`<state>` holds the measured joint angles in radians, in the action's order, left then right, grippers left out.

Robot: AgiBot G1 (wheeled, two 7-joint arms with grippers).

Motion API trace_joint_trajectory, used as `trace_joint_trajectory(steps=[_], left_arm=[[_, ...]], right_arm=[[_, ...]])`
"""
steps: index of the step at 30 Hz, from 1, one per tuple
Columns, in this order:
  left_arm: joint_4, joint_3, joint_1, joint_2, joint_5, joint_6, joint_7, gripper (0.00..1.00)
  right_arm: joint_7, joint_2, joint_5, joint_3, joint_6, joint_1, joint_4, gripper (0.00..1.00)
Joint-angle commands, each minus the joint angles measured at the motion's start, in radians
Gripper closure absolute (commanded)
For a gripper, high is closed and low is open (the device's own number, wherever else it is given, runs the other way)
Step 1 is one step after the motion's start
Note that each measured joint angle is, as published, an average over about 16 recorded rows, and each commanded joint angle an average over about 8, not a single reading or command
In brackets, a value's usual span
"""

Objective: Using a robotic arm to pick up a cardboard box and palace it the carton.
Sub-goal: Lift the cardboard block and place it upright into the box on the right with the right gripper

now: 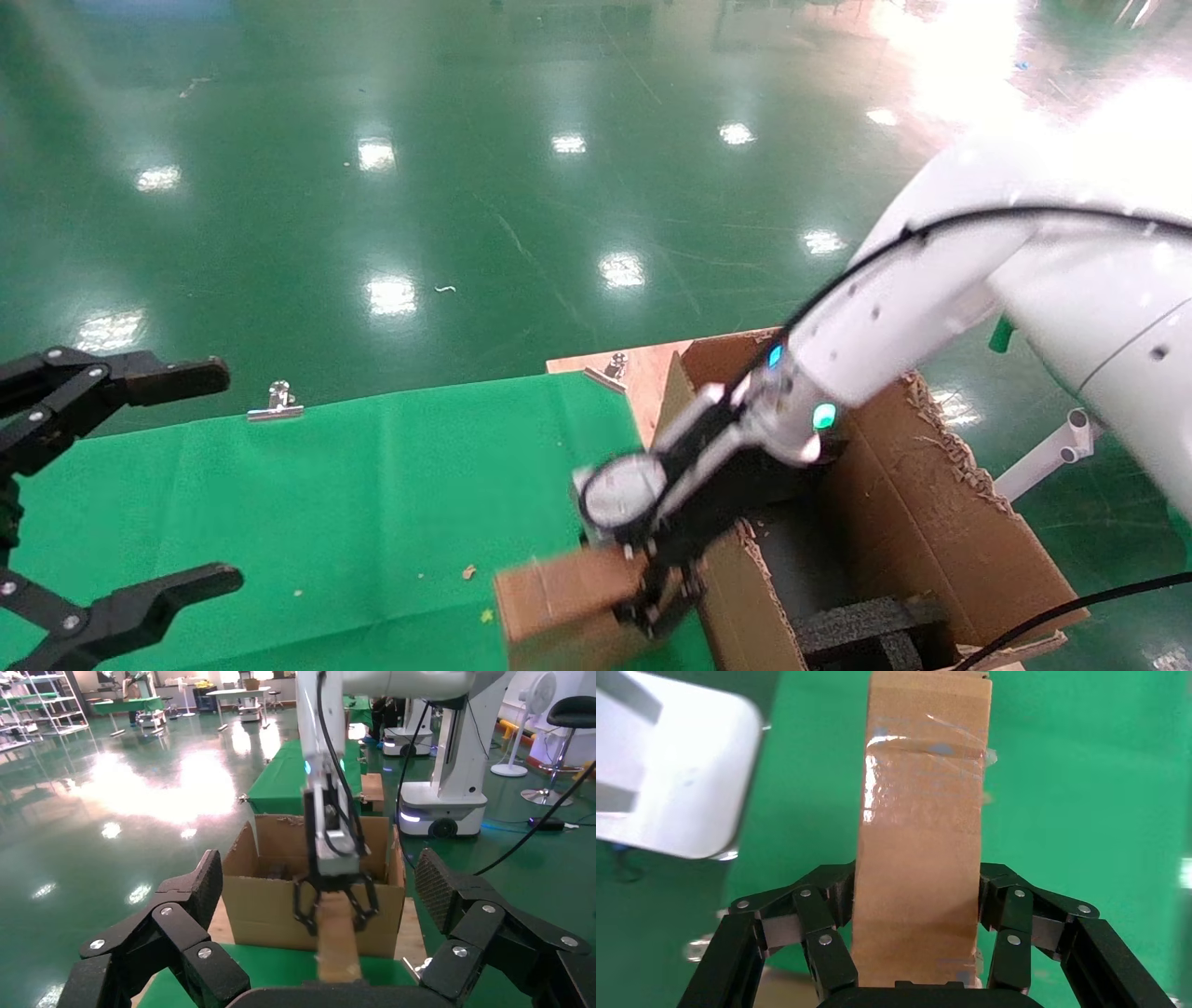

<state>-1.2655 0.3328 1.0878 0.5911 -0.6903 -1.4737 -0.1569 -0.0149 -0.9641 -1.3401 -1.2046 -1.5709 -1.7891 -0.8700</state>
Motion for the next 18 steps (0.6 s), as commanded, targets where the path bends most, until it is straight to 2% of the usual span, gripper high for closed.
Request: trace_joint_trajectory(steps=[1,10,18], left_arm=[[0.000,0.000,0.000,0.000,0.000,0.000,0.000,0.00],[0.000,0.000,0.000,0.000,0.000,0.000,0.000,0.00],[0.000,0.000,0.000,0.000,0.000,0.000,0.000,0.00]], right_arm=[[0.001,0.002,0.006,0.003,0.001,-0.017,0.001,1.00],[0.025,-0.021,0.059,-0.002,-0.015,-0.185,0.062,1.00],[0.064,-0.031,0.131,-0.046,-0.022,-0.314,0.114,1.00]])
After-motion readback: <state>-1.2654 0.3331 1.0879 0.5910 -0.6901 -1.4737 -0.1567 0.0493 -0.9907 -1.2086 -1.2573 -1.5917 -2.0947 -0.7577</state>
